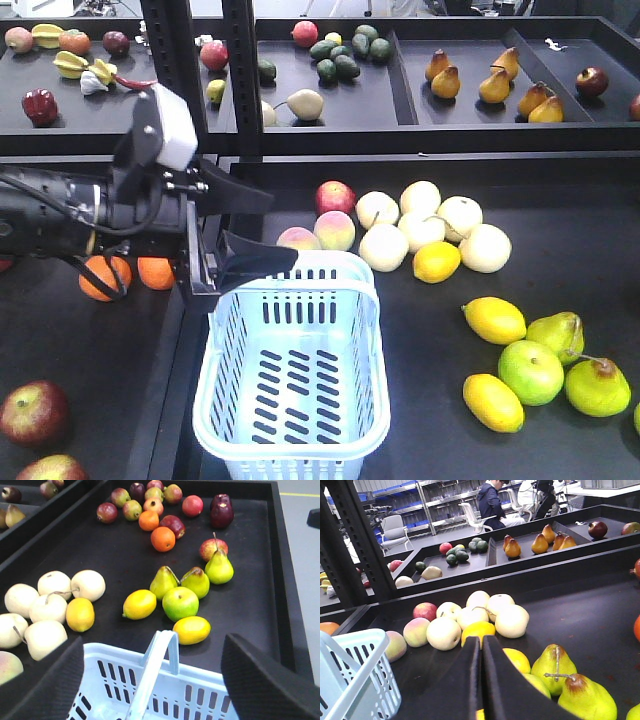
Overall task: Pick three apples into basket with both arms
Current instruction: 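Reach the left gripper over the blue basket handle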
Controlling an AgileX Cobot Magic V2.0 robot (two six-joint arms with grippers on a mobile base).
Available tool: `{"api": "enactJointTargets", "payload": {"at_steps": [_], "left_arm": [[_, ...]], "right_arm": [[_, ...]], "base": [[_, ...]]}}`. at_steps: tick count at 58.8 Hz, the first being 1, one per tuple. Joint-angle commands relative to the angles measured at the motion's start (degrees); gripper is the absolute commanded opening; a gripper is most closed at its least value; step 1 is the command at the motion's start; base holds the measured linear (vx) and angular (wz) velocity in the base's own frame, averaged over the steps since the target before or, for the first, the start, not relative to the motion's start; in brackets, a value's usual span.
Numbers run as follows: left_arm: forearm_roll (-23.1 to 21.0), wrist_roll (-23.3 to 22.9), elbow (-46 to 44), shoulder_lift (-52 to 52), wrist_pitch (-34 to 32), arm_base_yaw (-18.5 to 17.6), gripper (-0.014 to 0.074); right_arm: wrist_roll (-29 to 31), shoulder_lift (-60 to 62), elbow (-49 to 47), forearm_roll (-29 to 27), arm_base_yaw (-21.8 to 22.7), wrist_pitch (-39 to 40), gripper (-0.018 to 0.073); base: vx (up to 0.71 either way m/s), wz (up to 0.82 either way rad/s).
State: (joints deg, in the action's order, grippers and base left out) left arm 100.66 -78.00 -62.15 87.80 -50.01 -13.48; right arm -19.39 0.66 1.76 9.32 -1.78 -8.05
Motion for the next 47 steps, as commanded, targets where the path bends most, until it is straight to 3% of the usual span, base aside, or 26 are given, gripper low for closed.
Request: {"api": "enactJointTargets", "payload": {"at_steps": [1,18,27,47], "left_arm": [[1.3,0.7,-1.6,0.1,0.2,-0.4,0.0533],[1.3,1.3,-1.6,6.0,0.4,-0.4,0.0533],[1.3,4.2,-1.6,7.3,0.7,-0.4,0.0533],[1.3,4.3,-1.6,9.7,3.8,-0.4,0.0533]], "right_arm": [[0.5,0.7,0.6,0.8,0.3,4.1,-0.0005],[0.5,0.7,0.6,0.8,0.3,4.1,-0.0005],[0.5,0.7,0.6,0.8,0.3,4.1,-0.0005],[0.5,0.7,0.6,0.8,0.3,4.1,-0.0005]], "base": [[0.0,0.0],[0.0,0.0],[0.0,0.0],[0.0,0.0]]}}
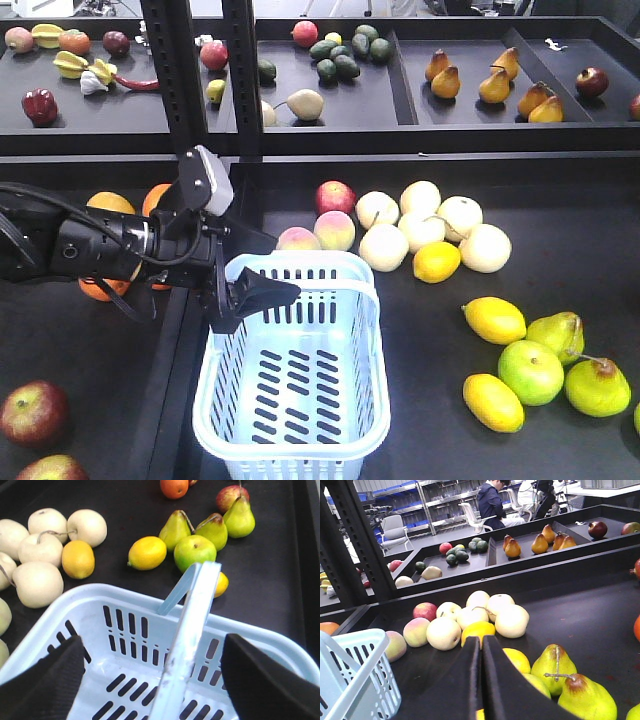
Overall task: Pick three apples into basket with both arms
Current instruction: 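Reach the left gripper over the blue basket handle, then close the left gripper on the handle and lift the basket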
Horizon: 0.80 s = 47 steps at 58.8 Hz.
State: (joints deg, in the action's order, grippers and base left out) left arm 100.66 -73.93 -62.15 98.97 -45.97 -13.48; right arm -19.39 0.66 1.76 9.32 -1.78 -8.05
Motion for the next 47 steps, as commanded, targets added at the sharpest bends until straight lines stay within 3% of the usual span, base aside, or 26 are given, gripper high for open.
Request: {"api": "enactJointTargets", "payload": {"at_steps": [1,9,21,28,41,47], "left_arm": [[1.3,0.4,-1.6,-1.3,-0.2,-0.4,0.0533],[1.3,3.0,-1.6,-0.1,0.8,-0.4,0.0533],[1.3,3.1,-1.6,0.2,3.1,-0.4,0.0496],[1.3,3.1,-1.6,0.2,3.0,-0.4,0.0372],[1.3,3.0,-1.6,0.0,0.7,-0.4,-0.0001],[1.0,3.1,-1.6,-0.2,-2.6,-0.4,-0.0008]], "right_arm": [[0.5,0.7,0.6,0.8,0.3,4.1,-0.0005],[0.5,0.7,0.6,0.8,0.3,4.1,-0.0005],[0.5,0.7,0.6,0.8,0.3,4.1,-0.0005],[0.5,0.7,0.6,0.8,0.3,4.1,-0.0005],[0.5,0.7,0.6,0.8,0.3,4.1,-0.0005],[0.5,0.7,0.6,0.8,0.3,4.1,-0.0005]], "base": [[0.0,0.0],[0.0,0.0],[0.0,0.0],[0.0,0.0],[0.0,0.0],[0.0,0.0]]}}
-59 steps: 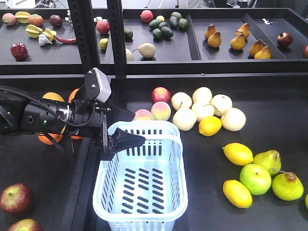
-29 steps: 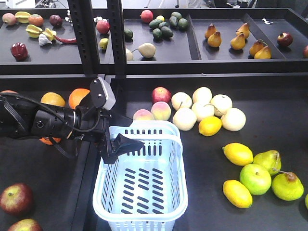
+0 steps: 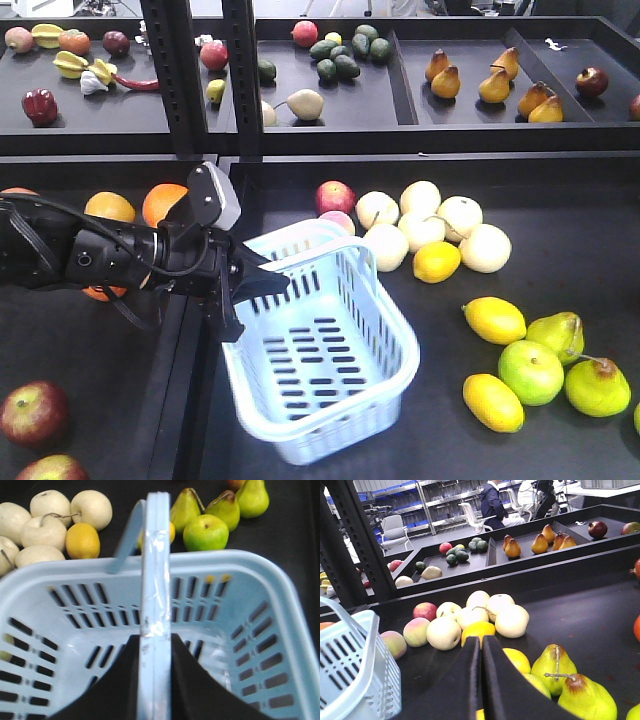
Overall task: Pick three apples into basket with both arms
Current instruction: 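Close the left gripper on the handle and lift the basket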
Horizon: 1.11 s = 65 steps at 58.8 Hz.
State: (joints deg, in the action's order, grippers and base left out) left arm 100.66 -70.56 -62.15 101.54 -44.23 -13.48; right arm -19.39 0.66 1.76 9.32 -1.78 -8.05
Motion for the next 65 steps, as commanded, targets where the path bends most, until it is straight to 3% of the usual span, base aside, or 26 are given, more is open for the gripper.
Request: {"api": "enactJointTargets", "payload": {"at_steps": [1,18,34,44,51,55,65], "left_arm": [[1.0,-0.3,-1.6,-2.9,-4.8,-0.4,-0.0008],[-1.8,-4.5,-1.7,-10.8,-7.8,-0.4,-0.0008],[-8.5,-14.6,-1.6,-23.7,-8.8,-0.4,-0.0008],[-6.1,-23.1,-1.6,-31.4,-8.6,-0.4,-0.0008],[1.4,-30.7,-1.6,-35.6,-8.6,-0.4,-0.0008],[1.2,-34.1,-0.8,-37.4,-9.0,-0.4,-0.0008],[1.2,-36.0,1.9,-41.3,-8.8,-0.4,-0.0008]], "right_arm": [[0.5,0.7,0.6,0.8,0.3,4.1,-0.0005],[0.5,0.7,0.6,0.8,0.3,4.1,-0.0005],[0.5,0.7,0.6,0.8,0.3,4.1,-0.0005],[0.5,0.7,0.6,0.8,0.3,4.1,-0.0005],[0.5,0.7,0.6,0.8,0.3,4.1,-0.0005],[0.5,0.7,0.6,0.8,0.3,4.1,-0.0005],[0.5,0.7,0.6,0.8,0.3,4.1,-0.0005]], "base": [[0.0,0.0],[0.0,0.0],[0.0,0.0],[0.0,0.0],[0.0,0.0],[0.0,0.0],[0.0,0.0]]}}
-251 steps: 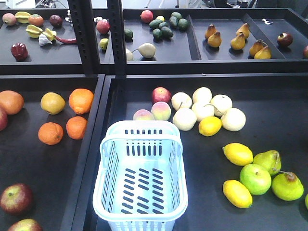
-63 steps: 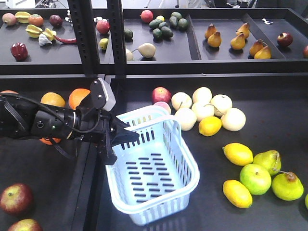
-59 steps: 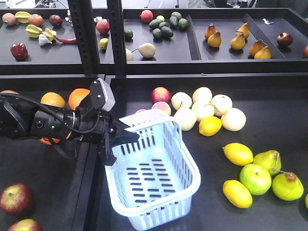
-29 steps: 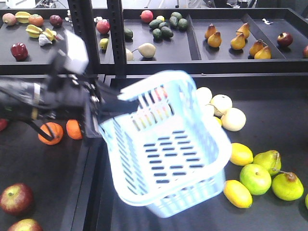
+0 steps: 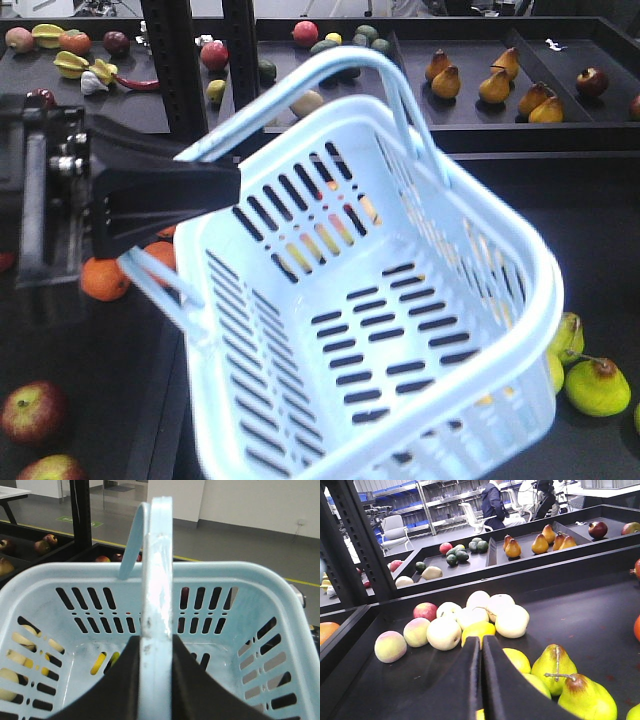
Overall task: Pick three apples into basket with both arms
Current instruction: 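Close the left gripper on the handle and lift the basket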
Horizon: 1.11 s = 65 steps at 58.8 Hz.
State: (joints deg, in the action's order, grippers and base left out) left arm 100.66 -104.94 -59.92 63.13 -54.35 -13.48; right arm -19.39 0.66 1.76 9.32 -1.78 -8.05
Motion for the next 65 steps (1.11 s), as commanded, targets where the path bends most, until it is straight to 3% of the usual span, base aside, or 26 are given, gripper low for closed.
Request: {"api": "enactJointTargets", "payload": {"at_steps": [1,65], "left_arm": [[1.3,-1.6,-0.2,-3.2,1.3,-0.4,-0.0008],[1.1,-1.6,0.9,-4.7,0.7,-0.4,-0.0006]], "right_arm": [[0.5,0.7,0.6,0.8,0.3,4.1,-0.0005],[0.5,0.7,0.6,0.8,0.3,4.1,-0.0005]], "base": [[0.0,0.0],[0.0,0.0]]}}
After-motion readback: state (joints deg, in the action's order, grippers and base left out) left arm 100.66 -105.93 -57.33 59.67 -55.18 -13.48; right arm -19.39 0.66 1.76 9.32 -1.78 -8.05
